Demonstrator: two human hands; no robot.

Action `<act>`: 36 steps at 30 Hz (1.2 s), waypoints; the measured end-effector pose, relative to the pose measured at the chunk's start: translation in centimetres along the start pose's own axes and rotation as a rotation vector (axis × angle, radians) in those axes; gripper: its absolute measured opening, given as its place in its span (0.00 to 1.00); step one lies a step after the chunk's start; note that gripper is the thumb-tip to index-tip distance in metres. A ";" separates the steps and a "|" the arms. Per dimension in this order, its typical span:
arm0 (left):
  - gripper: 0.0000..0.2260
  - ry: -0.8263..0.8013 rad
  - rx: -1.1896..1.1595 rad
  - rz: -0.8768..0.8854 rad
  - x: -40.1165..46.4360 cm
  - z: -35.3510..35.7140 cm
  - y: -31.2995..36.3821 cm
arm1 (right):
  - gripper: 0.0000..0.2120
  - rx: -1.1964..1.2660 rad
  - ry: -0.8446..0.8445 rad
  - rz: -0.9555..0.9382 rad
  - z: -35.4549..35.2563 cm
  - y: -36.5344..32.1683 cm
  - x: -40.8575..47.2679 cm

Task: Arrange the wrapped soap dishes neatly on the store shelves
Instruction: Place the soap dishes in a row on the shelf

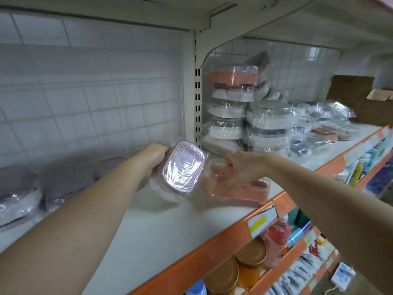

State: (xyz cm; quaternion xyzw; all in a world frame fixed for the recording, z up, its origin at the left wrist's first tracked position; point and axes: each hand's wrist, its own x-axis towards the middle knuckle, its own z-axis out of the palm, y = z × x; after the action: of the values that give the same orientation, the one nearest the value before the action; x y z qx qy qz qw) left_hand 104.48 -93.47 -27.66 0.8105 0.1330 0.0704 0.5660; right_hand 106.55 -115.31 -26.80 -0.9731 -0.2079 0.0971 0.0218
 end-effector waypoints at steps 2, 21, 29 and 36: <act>0.12 0.018 0.060 -0.080 0.1 -0.3 -2.1 | 0.28 0.026 0.087 0.017 0.2 -1.0 -0.1; 0.44 -0.190 0.924 -0.016 -6.4 3.4 -2.4 | 0.45 0.090 0.011 0.078 1.8 -1.2 -0.3; 0.36 0.025 0.708 0.022 -8.4 1.8 -0.4 | 0.38 0.385 0.148 -0.058 -0.8 -1.2 0.1; 0.35 0.385 0.803 -0.052 -11.6 -4.1 0.5 | 0.41 0.391 0.316 -0.225 -2.0 -8.2 2.2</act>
State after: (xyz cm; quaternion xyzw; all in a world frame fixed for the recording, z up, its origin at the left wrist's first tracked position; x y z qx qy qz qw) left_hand 92.35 -93.37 -25.35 0.9346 0.2729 0.1486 0.1729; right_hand 105.65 -106.97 -24.58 -0.9243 -0.2859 -0.0207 0.2521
